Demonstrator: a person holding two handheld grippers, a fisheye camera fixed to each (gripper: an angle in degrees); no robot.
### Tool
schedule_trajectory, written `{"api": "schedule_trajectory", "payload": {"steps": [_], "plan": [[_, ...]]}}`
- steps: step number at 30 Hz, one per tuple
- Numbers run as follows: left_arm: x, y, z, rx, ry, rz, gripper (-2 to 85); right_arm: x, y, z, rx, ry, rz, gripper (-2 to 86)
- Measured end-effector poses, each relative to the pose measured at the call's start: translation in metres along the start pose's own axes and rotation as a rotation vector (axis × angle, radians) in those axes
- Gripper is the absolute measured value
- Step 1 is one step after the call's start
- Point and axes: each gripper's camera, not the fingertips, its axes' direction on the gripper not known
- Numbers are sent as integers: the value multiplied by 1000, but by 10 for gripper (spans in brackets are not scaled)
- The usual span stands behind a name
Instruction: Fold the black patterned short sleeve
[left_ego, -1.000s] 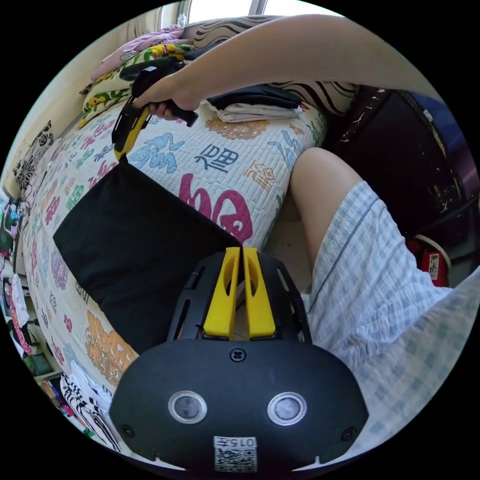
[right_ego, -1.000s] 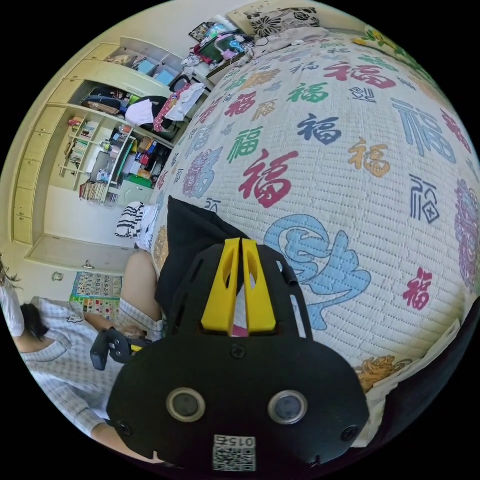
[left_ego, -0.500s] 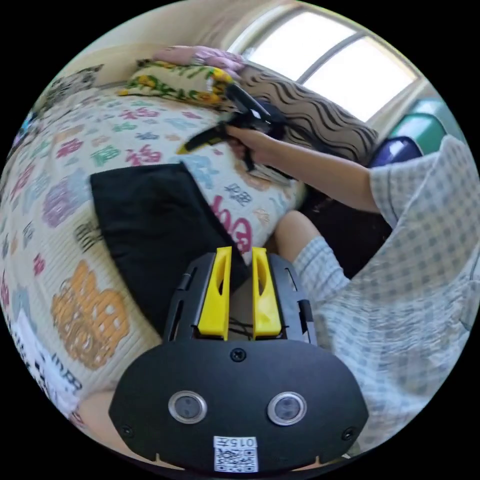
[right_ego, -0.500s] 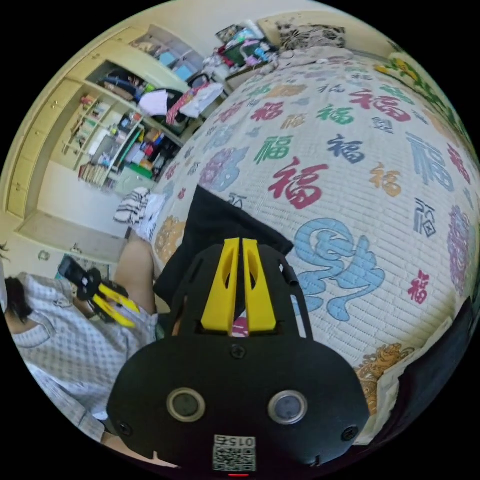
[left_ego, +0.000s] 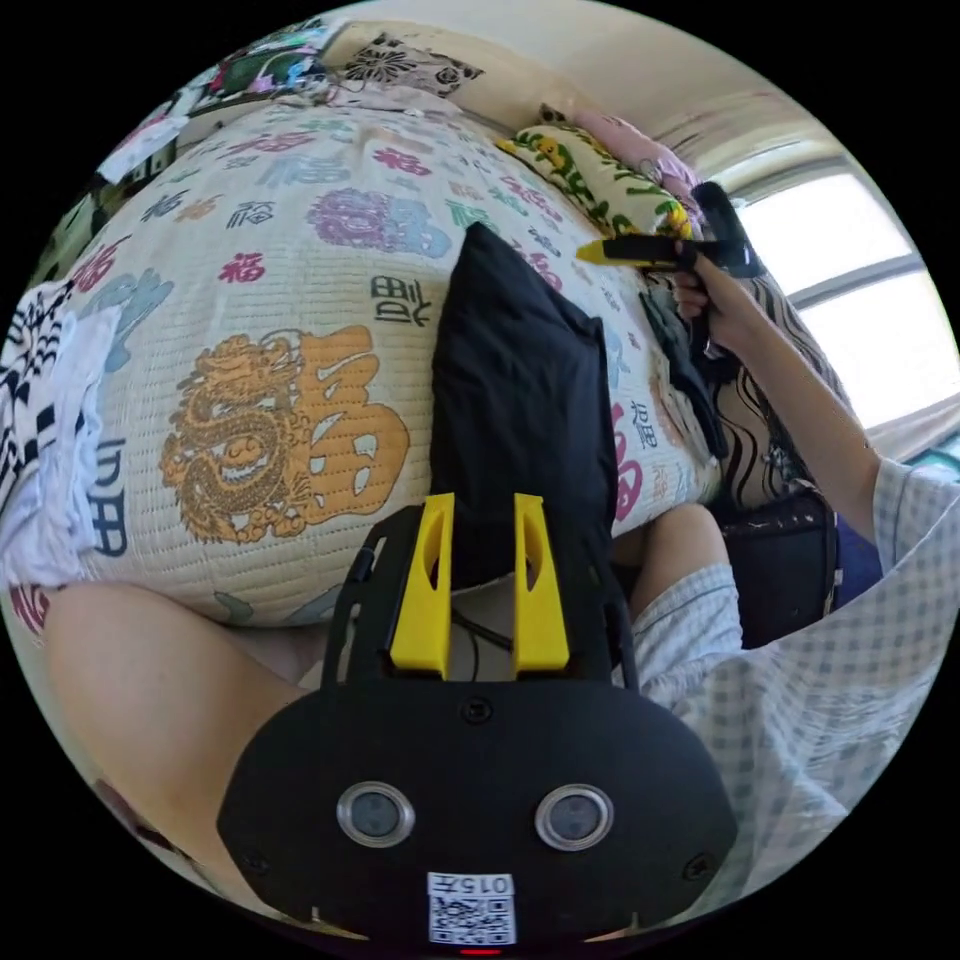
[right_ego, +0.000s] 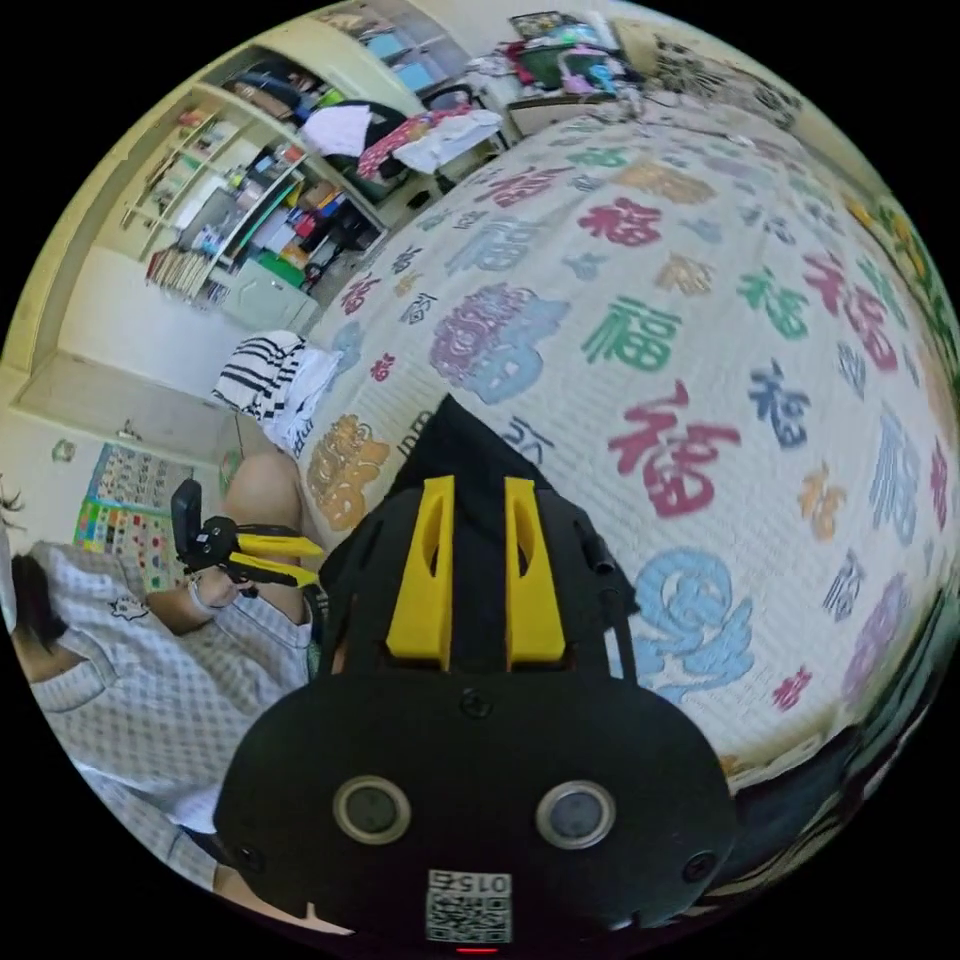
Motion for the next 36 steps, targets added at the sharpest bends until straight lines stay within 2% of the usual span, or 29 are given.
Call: {"api": "schedule_trajectory", "payload": {"steps": [3, 5, 8, 13, 19, 24, 27, 31, 36], "plan": [[-21, -5, 18, -53, 13, -59, 111, -26, -41, 23, -91, 38, -77, 111], [-31, -8, 29, -61, 55, -74, 109, -36, -69, 55, -214, -22, -80, 113], [-39, -13, 40, -74, 69, -66, 90, -46, -85, 89, -343, 24, -70, 78], [-64, -16, 56, -105, 172, -115, 23, -55, -89, 104, -416, 101, -88, 22], [-85, -9, 54, -84, 160, -173, 23, -47, -85, 105, -434, 99, -11, 32], [-98, -9, 71, -92, 244, -213, 70, -46, -68, 71, -341, 65, 24, 60], [-89, -1, 56, -4, 225, -178, 80, -41, -38, 13, -208, 67, 59, 64], [-23, -4, 46, 22, 91, 79, 89, -29, 45, -61, -68, 43, 128, 69], [55, -3, 103, -135, 95, 349, 108, -21, 171, -83, -24, -162, 292, 68]]}}
